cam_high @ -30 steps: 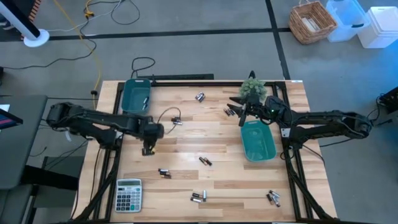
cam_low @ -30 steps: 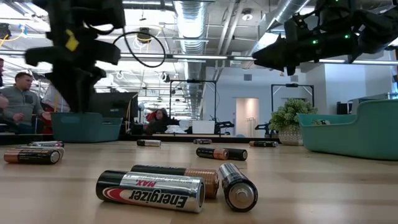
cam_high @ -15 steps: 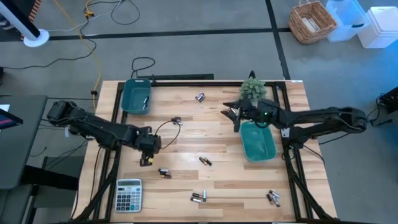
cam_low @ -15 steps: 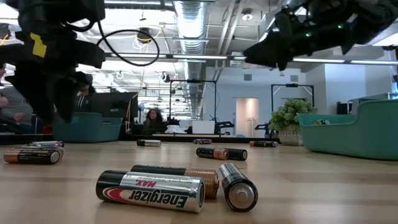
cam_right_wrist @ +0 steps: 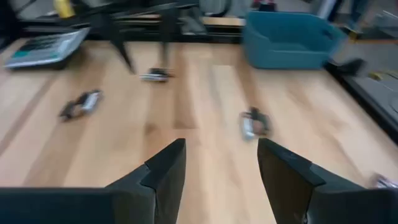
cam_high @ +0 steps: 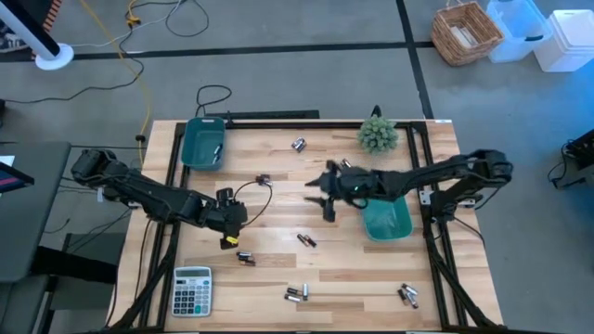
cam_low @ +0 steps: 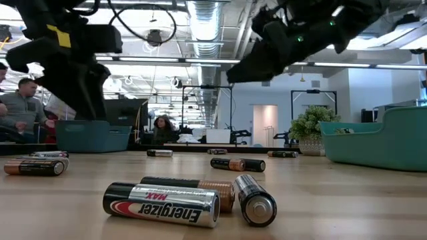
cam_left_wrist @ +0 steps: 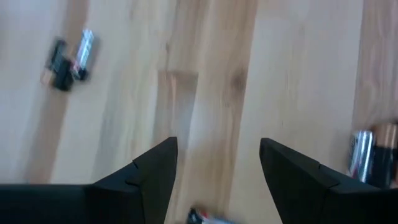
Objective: Sort batteries
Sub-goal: Put the brown-block battery into the green bin
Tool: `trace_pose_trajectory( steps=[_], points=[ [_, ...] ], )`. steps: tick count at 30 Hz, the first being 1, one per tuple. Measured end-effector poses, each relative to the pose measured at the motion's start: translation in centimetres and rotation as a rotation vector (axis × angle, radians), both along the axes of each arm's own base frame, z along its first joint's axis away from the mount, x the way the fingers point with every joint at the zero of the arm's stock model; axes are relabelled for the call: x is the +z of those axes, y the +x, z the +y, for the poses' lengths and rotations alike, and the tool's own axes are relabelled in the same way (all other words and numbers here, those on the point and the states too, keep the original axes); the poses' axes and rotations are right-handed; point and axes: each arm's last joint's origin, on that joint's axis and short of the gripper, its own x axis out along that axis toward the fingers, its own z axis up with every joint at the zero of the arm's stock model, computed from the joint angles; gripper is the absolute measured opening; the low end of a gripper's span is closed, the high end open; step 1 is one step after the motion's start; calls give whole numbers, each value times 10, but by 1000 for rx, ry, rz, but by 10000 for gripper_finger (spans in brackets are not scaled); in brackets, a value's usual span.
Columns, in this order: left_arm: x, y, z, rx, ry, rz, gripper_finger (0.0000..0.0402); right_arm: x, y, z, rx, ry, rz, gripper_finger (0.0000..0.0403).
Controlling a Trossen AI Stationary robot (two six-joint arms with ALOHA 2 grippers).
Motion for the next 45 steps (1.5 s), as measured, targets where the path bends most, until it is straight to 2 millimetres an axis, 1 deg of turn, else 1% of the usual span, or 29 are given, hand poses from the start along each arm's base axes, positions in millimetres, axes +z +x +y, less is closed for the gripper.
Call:
trace_pose_trajectory(
  steps=[3,6,9,11,15,18,21,23,36,41,45],
  points=[
    [1,1,-2,-13,21,-20,224,2,13,9,36,-14,-7,214],
    [2,2,-3,-20,33,-33,224,1,27,12,48,-29,4,214],
    [3,1,-5,-5,92,-59,224,-3,44,13,53,-30,25,214],
    [3,0,-8,-14,101,-62,224,-6,57,15,62,-42,41,214],
    [0,-4,-14,-88,35,-7,224,-8,76,18,81,-71,38,211],
    [-10,-13,-15,-111,-8,82,224,-8,83,18,86,-84,45,208],
    [-17,-24,-13,-71,-14,173,224,-11,83,18,87,-86,64,207],
    [-18,-27,-12,-14,-33,191,224,-11,83,18,84,-79,64,207],
    [-18,-29,-12,311,-193,139,224,-11,83,18,79,-66,62,207],
    [-19,-31,-11,393,-214,142,224,-11,83,18,84,-74,65,207],
    [-19,-31,-11,415,-220,131,224,-11,83,17,84,-76,66,207]
  ],
)
